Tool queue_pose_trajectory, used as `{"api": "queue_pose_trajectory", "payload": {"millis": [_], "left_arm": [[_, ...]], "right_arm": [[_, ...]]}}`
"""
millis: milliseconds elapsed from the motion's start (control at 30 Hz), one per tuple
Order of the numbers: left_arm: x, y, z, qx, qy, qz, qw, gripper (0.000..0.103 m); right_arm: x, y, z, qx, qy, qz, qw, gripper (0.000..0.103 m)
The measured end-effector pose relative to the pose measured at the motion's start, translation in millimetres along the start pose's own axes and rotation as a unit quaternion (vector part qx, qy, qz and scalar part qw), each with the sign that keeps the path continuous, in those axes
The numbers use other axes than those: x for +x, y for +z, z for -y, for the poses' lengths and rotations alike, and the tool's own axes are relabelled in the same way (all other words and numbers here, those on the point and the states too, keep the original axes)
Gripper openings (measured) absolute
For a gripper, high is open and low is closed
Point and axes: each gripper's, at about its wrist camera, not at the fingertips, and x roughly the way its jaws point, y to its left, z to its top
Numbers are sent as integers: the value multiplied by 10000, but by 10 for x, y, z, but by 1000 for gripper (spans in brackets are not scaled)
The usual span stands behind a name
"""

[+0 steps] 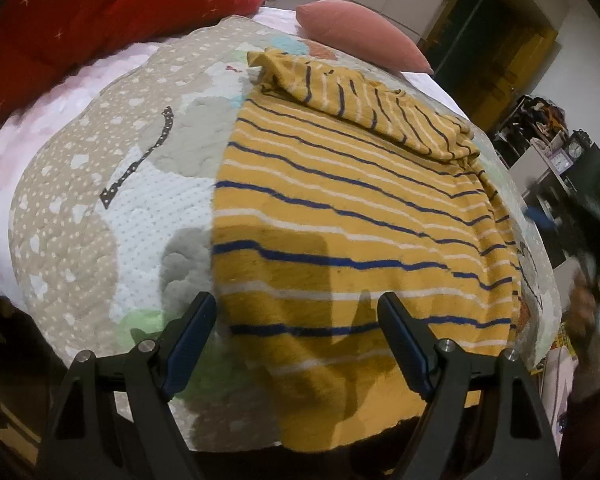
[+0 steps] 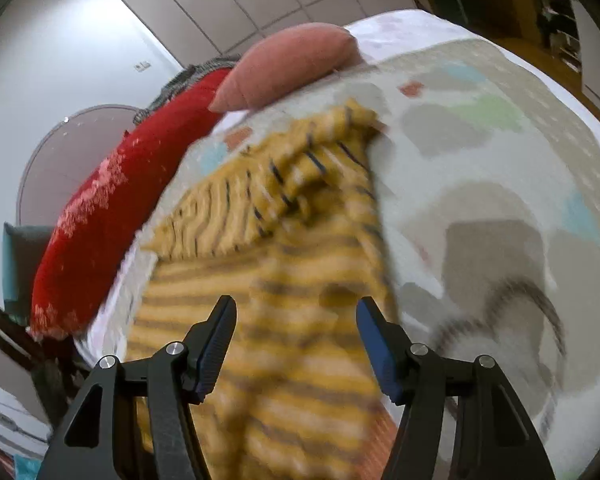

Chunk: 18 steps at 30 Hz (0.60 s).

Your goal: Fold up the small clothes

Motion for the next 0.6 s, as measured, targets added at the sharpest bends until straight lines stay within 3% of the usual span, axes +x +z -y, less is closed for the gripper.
{"api": "queue_pose_trajectory", "payload": {"millis": [133, 267, 300, 333, 433, 600], "left_arm": [[-26, -3, -42, -52, 6, 4, 10000, 82], [-113, 9, -176, -203, 17, 114, 9997, 82], [-130, 4, -194, -217, 25, 132, 9997, 82], [-153, 3, -222, -224, 39, 154, 9996, 82], [-229, 7, -307, -196, 99, 263, 9994, 82], [-196, 51, -413, -244, 34, 301, 9992, 82]], "right_arm": [[517, 440, -105, 297, -74, 45, 9995, 67], [1048, 714, -79, 794, -423, -156, 9958, 64], [1095, 736, -46, 901, -438, -145, 9949, 44], [1159, 764, 12, 1094, -343, -140, 9933, 16], [1106, 773, 177, 1444, -126, 75, 9894, 12], [806, 735, 414, 1598, -751, 477, 9831, 8]]}}
